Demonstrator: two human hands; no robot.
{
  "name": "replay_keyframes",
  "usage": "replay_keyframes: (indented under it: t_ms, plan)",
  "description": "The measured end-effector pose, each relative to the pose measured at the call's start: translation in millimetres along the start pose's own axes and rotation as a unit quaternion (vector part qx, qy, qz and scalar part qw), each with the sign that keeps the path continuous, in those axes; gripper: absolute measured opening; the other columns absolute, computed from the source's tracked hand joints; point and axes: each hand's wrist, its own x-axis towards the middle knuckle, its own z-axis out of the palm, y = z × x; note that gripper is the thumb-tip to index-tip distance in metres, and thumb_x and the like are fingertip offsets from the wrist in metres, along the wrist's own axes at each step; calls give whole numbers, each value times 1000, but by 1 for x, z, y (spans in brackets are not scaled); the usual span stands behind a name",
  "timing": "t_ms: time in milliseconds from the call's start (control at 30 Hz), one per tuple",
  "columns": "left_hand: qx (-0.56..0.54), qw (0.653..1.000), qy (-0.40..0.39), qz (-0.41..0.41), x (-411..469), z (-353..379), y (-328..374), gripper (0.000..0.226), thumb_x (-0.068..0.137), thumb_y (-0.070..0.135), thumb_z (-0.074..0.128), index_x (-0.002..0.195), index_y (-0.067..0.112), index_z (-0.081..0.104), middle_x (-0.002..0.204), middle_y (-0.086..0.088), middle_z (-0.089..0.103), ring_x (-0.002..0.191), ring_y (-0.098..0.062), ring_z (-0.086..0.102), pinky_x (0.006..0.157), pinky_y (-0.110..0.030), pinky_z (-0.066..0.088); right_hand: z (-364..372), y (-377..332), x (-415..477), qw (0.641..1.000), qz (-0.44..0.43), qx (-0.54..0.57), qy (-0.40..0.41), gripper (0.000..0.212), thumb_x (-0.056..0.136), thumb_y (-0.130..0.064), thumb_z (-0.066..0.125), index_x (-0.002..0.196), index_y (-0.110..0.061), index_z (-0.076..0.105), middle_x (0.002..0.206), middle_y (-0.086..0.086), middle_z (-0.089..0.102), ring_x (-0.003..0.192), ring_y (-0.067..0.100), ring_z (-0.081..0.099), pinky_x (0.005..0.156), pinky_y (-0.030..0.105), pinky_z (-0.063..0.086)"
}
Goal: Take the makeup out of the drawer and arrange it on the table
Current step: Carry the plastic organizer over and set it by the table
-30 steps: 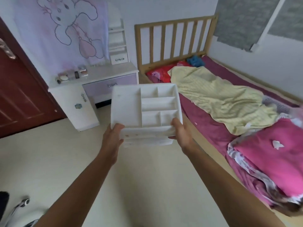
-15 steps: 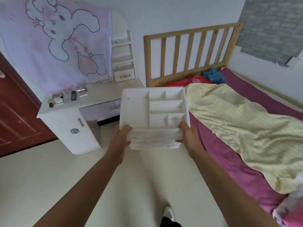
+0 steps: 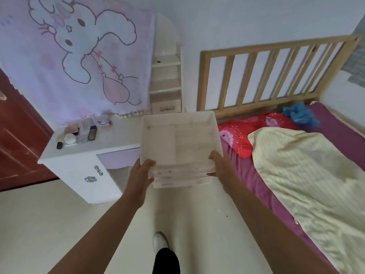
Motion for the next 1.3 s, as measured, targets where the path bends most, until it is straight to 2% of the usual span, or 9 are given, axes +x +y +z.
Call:
replay_keyframes:
  t_ms: [167,267,367,567,700,833,933,1000,1300]
  plan:
    - [-4,1000,1,-13,127,0,15,23,70,28,63,91,19,58,86,4,54,86,-17,50,96,-41,44,50,-5,114,1000,21,-15,-11,25,68,-33,53,88,-19,62,83,0,59,78,18,58,74,40,57]
    - [5,1000,-2,-30,205,3,27,5,87,19,59,92,18,58,86,3,54,86,-18,50,93,-39,44,74,-12,182,999,40,-28,5,23,71,-31,53,90,-20,61,88,1,61,83,19,60,83,46,59]
    - [28,998,-14,-51,268,9,39,3,91,17,56,94,17,57,87,2,54,83,-17,50,88,-38,43,90,-20,237,997,72,-31,10,28,64,-34,53,86,-17,59,89,3,59,83,21,58,83,47,59]
    - [34,991,-8,-125,347,25,33,13,80,23,57,91,21,51,85,0,47,79,-19,45,80,-39,38,102,-13,315,991,125,-49,10,18,64,-32,52,77,-20,53,84,2,52,83,20,52,72,38,55]
    - [24,991,31,-129,391,43,26,25,90,14,52,112,23,46,91,9,51,79,-7,50,80,-38,46,109,-10,369,988,140,-60,-9,7,73,-23,51,74,-18,46,79,2,45,80,20,46,72,38,51]
    - [39,988,65,-137,429,60,33,9,84,13,52,85,20,46,78,4,45,72,-16,41,76,-35,37,115,-14,423,985,161,-56,-19,17,88,-6,46,74,-16,47,80,0,46,78,18,48,81,44,54]
    - [39,986,88,-138,460,73,44,7,83,11,48,85,18,45,81,1,42,78,-18,38,79,-37,35,118,-23,456,983,168,-51,-49,5,81,-18,50,76,-16,50,83,2,49,82,20,50,78,43,55]
    - [33,982,120,-143,481,81,48,8,84,9,42,82,16,43,83,-2,41,80,-20,38,81,-39,36,120,-26,477,982,168,-57,-72,13,70,-27,51,79,-19,52,86,3,51,83,21,53,79,44,56]
    - [20,964,212,-156,515,90,45,9,85,9,40,79,13,46,87,-4,45,84,-21,46,89,-41,48,127,-19,519,982,135,-49,-120,10,72,-28,46,75,-18,43,71,-1,41,72,18,42,66,36,42]
